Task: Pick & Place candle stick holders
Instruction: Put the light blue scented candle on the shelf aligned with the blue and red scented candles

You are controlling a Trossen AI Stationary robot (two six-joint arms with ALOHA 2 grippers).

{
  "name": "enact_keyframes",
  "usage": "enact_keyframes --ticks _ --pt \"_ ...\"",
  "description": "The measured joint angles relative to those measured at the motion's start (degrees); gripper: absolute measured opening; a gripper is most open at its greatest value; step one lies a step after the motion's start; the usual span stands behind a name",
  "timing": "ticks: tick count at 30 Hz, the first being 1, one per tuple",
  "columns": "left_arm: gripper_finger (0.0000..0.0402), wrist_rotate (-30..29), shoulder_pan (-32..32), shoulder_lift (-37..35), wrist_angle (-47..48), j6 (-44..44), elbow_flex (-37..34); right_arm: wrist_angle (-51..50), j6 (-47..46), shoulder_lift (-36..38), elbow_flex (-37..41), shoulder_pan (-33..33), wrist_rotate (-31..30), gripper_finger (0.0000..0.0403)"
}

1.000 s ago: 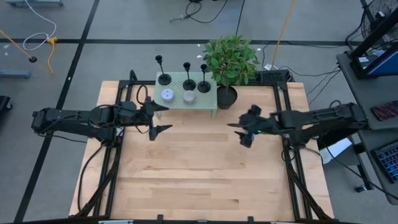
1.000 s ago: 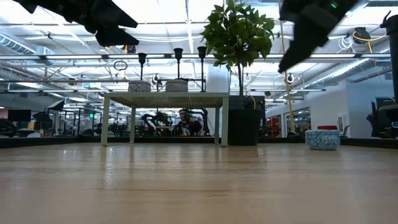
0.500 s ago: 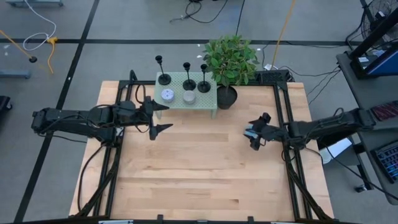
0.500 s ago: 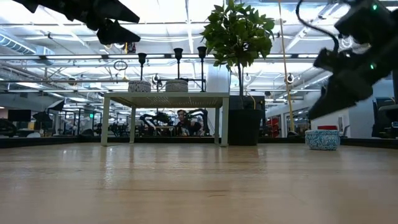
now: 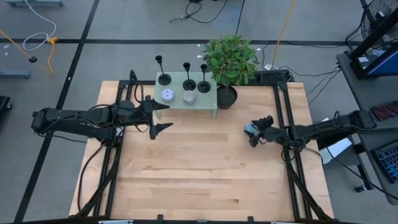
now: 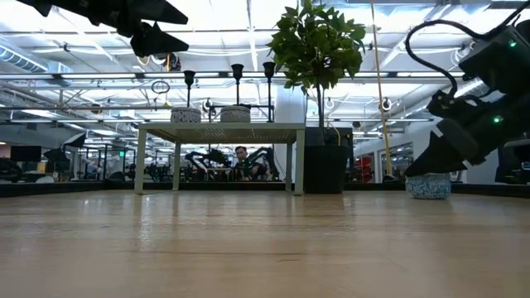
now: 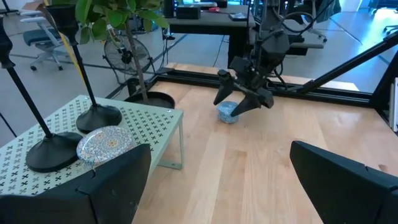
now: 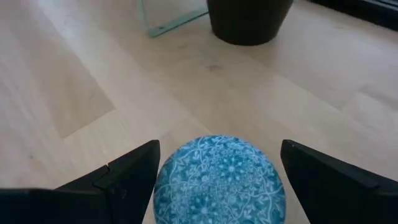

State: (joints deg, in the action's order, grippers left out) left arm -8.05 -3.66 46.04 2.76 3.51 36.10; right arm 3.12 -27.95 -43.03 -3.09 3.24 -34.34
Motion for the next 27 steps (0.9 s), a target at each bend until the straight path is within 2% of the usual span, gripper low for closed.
enact_keyframes --ticks 2,5,12,16,27 --pt "0.0392 0.0 0.0 0.02 0.07 0.0 0.0 3.13 0.0 -0.03 2.06 -0.5 -0.13 0.0325" --pt "0.0392 0.0 0.0 0.02 0.07 -0.03 0.0 2.49 0.75 -0.13 1.87 -0.63 0.04 0.0325" --pt "0.0392 0.0 0.0 0.0 0.06 -0.33 0.0 1.6 1.52 -1.4 1.97 -0.63 4.66 0.0325" --pt "0.0392 0.0 0.0 0.02 0.04 -0.31 0.0 1.33 -0.09 -4.13 1.97 -0.63 7.56 0.0325" --pt "0.0392 0.0 0.0 0.0 0.02 -0.3 0.0 8.51 0.76 -14.38 0.43 -0.63 6.82 0.0325"
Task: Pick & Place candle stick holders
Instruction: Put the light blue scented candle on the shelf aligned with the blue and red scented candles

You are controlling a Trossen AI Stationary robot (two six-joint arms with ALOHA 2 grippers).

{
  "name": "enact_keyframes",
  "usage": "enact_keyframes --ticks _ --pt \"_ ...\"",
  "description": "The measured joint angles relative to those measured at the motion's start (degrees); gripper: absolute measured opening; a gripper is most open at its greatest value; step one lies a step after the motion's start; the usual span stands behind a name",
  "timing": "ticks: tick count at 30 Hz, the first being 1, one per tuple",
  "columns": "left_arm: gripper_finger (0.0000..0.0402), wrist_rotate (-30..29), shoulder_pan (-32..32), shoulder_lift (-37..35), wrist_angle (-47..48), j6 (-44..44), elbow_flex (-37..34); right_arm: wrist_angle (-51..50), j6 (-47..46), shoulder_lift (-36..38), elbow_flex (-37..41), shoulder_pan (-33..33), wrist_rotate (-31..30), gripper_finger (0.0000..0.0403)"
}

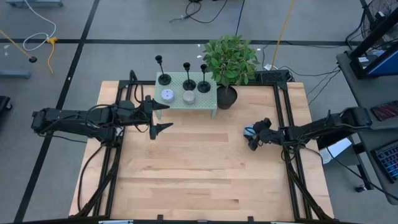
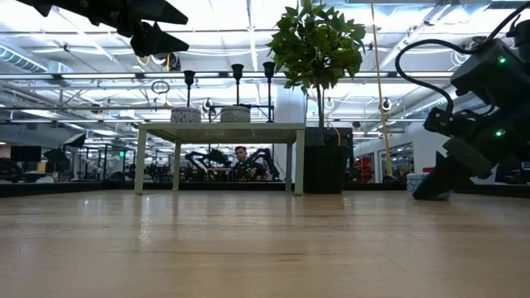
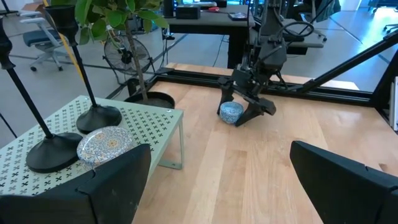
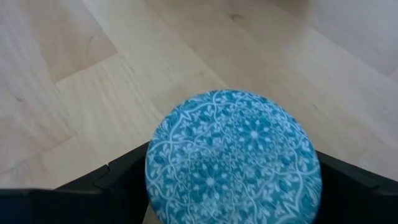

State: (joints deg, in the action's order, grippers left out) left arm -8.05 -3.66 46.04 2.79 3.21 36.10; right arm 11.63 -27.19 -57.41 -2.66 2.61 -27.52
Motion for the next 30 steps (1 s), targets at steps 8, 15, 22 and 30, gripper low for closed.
enact_keyframes --ticks 8,15,22,30 --pt "0.0392 0.0 0.0 0.02 0.0 0.03 0.0 2.11 0.0 -5.96 -2.53 0.0 -1.46 0.0309" --pt "0.0392 0.0 0.0 0.01 0.0 -0.29 0.0 8.44 -0.52 -8.26 -2.48 0.0 -0.74 0.0285" --pt "0.0392 0.0 0.0 0.01 0.0 -0.42 0.0 18.45 -0.37 -9.4 -2.58 -0.02 -0.56 0.0288" --pt "0.0392 0.0 0.0 0.0 -0.02 -0.47 0.0 23.68 12.56 -9.53 -14.65 0.0 -0.71 0.0287"
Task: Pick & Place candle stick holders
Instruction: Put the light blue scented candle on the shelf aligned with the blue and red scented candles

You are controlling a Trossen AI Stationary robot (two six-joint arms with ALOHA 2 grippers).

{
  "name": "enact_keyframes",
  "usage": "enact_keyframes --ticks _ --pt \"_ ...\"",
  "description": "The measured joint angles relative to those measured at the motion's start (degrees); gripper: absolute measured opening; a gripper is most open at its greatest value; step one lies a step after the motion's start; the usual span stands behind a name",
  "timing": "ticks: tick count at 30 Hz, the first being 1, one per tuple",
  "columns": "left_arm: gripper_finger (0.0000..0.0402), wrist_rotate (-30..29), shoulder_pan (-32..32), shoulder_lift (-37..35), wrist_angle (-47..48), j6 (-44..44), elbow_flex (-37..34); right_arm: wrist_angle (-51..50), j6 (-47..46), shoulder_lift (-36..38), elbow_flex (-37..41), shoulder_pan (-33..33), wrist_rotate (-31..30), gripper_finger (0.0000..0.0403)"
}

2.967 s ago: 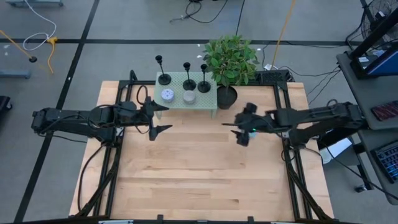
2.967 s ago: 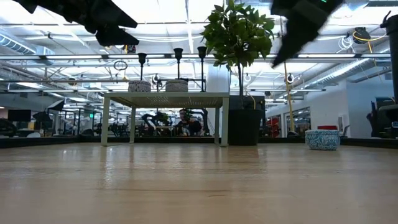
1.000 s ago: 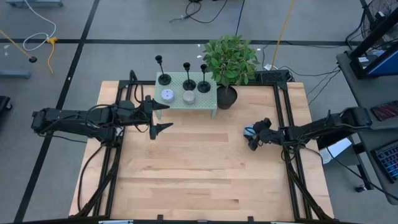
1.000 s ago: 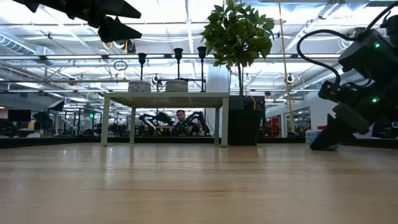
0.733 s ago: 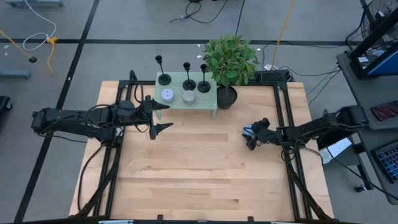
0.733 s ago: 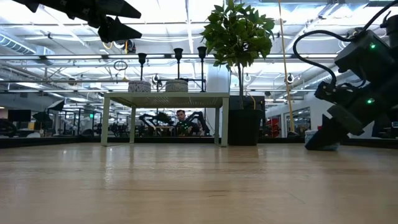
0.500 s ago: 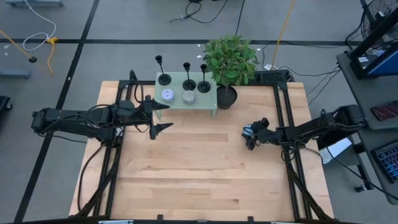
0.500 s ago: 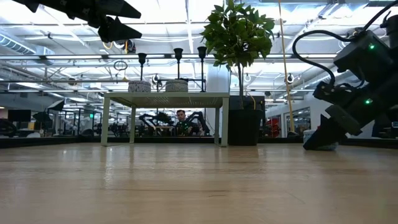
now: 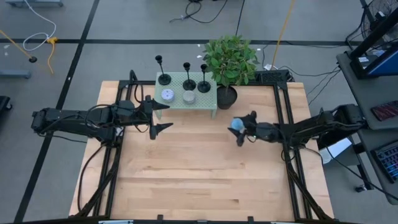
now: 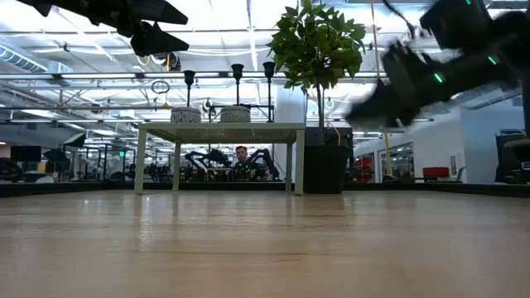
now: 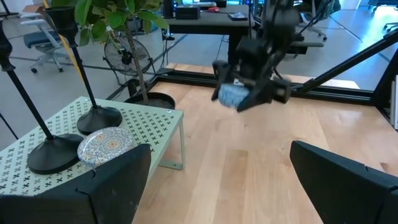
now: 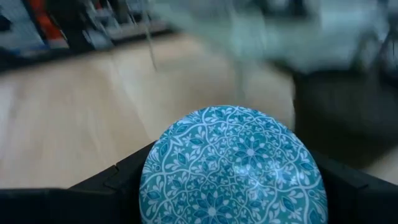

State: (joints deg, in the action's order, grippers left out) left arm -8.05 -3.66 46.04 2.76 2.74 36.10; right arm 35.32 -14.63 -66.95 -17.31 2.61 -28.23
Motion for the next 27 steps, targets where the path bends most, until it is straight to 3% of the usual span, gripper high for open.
enact_keyframes --ticks 5,10,18,24,27 --pt "0.0392 0.0 0.0 0.0 -0.02 0.0 0.0 0.05 10.66 -3.84 -12.2 -0.62 -0.2 0.0287" --pt "0.0392 0.0 0.0 0.02 -0.02 -0.71 0.0 -0.59 17.58 -12.42 -22.73 -3.66 -0.16 0.0287" --pt "0.0392 0.0 0.0 0.01 -0.02 -0.97 0.0 -8.9 19.02 -25.31 -36.65 -10.44 0.15 0.0288" --pt "0.0392 0.0 0.0 0.0 0.02 -1.11 0.0 -15.23 13.5 -29.92 -42.13 -15.52 8.93 0.0288" --pt "0.0392 0.0 0.0 0.02 0.09 -2.18 0.0 -14.88 14.1 -31.1 -42.6 -16.72 8.97 0.0288"
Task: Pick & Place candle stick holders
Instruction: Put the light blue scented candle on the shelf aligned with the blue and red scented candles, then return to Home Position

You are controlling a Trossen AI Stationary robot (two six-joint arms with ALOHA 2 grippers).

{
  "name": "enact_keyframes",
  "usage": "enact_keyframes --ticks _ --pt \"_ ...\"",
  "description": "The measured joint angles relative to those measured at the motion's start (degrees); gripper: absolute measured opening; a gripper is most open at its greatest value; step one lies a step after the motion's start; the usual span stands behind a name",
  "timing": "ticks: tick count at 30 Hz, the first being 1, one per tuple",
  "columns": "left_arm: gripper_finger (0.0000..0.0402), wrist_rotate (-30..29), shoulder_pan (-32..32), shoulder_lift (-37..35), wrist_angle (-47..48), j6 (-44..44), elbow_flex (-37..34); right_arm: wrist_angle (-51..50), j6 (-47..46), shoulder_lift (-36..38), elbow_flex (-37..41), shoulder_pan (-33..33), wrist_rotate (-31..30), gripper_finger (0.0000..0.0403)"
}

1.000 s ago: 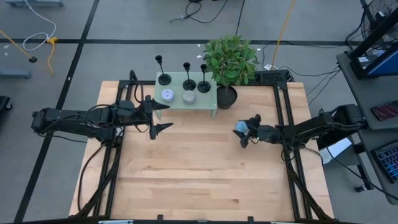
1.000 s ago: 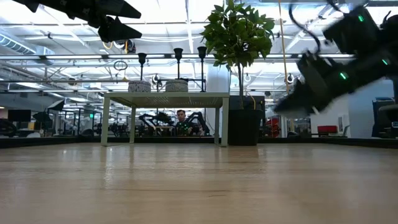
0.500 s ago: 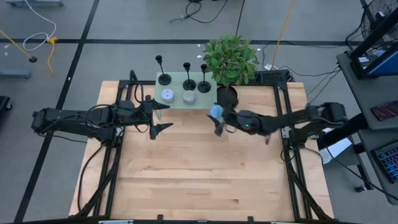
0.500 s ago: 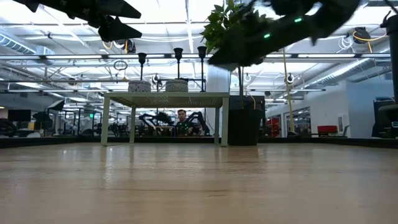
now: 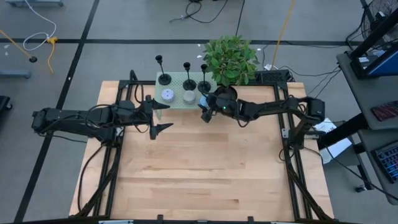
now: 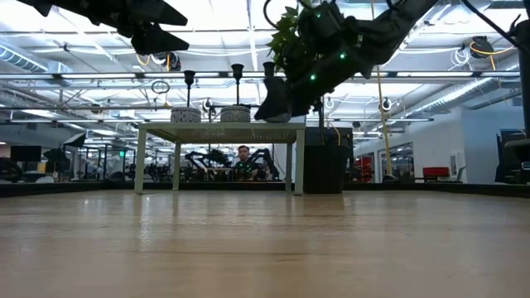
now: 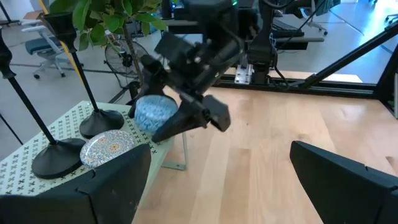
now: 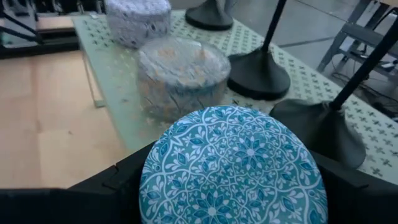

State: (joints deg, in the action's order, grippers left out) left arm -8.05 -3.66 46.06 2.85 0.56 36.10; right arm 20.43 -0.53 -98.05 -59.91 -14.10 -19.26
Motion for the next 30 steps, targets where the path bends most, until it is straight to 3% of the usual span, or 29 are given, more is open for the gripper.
enact_keyframes --ticks 20,30 --pt "0.0392 0.0 0.0 -0.01 0.15 -0.86 0.0 7.25 6.39 -2.54 -0.03 -3.17 0.05 0.0346" --pt "0.0392 -1.31 0.0 0.0 0.4 -3.42 -0.01 8.07 7.46 0.11 0.08 -2.68 -0.07 0.0349"
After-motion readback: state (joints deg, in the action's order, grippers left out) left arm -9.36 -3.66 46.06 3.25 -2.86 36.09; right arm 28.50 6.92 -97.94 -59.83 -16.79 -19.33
